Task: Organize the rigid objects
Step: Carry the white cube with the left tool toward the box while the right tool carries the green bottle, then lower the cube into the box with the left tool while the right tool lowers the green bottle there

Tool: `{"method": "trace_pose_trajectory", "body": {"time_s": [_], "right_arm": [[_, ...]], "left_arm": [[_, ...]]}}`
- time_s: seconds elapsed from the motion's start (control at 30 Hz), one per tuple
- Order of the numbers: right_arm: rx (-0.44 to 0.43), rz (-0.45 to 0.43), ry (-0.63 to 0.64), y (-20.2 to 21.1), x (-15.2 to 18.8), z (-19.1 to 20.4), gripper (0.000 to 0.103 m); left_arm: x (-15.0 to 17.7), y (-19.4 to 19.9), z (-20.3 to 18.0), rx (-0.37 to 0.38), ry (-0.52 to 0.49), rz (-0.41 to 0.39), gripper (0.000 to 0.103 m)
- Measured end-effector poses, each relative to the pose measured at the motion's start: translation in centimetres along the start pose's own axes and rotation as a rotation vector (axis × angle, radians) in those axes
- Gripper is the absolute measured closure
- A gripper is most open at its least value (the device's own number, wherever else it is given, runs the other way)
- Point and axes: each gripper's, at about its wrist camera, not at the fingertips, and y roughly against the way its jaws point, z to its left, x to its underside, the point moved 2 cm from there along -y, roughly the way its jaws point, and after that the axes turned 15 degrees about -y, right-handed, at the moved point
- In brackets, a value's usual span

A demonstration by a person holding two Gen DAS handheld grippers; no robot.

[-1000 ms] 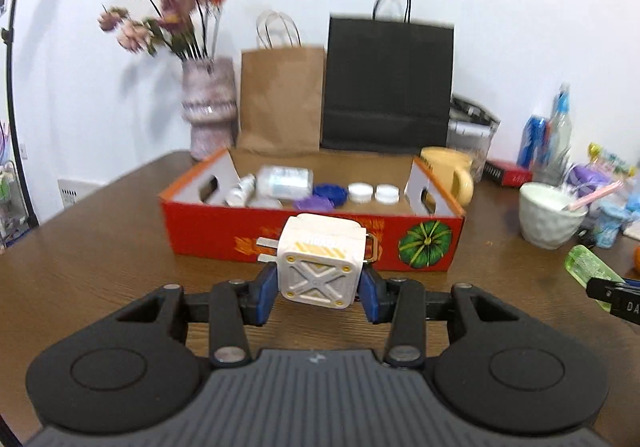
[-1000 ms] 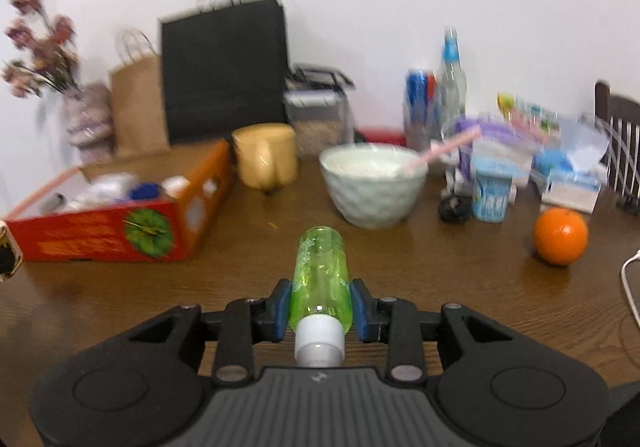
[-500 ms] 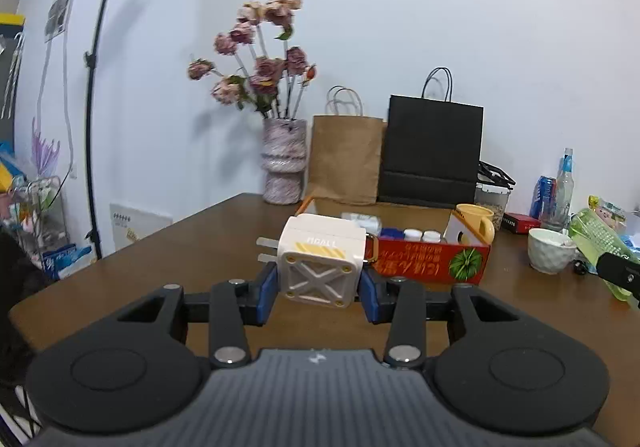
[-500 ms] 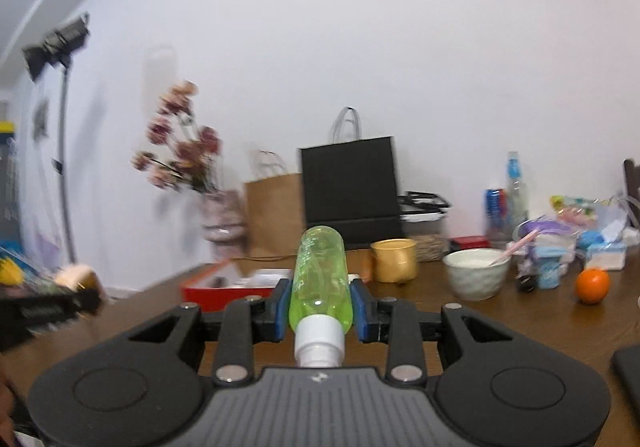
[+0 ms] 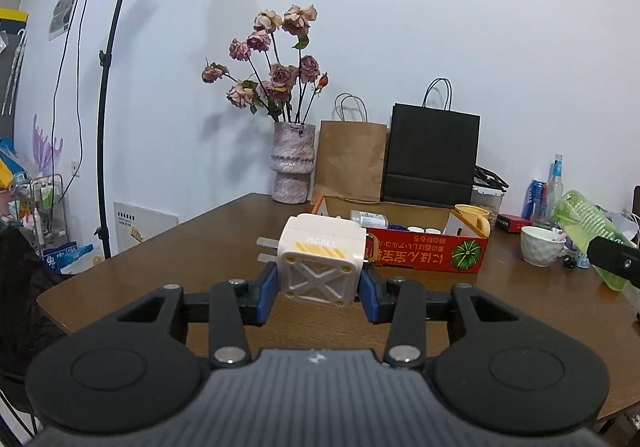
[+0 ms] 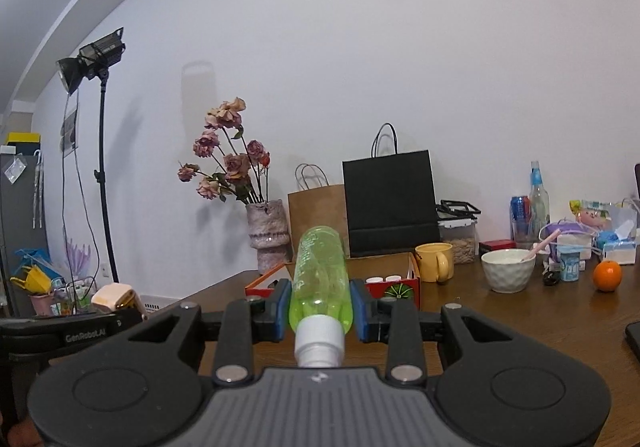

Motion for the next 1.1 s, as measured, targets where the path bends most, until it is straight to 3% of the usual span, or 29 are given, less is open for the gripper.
{"method": "trace_pose_trajectory", "body": {"time_s": [0.33,0.43,0.77,0.93,1.1], "right_arm": [[-0.012,-0.017,0.041,-4.2,-2.7,0.0,0.073],[-0.013,-0.022,0.048,-7.0,-4.6,-0.5,0.073],[0.022,0.065,0.003,-20.4,-11.3,-4.1,0.073],[0.064,0.188,-0.008,-29.9,-13.6,-6.1,0.073],[0.143,0.349,-0.039,-39.0,-12.7,-9.1,0.072]], "left_arm": [[-2.9,-3.6,-0.6,0.012,0.009,-0.028,0.061],[-5.2,-6.4,-1.4,0.02,-0.01,-0.066,0.061],[-12.8,-18.2,-4.4,0.101,-0.03,-0.067,0.061],[-15.9,-25.7,-6.8,0.185,-0.033,0.018,0.061],[-15.6,-33.8,-10.0,0.289,-0.073,0.167,0.061]]}}
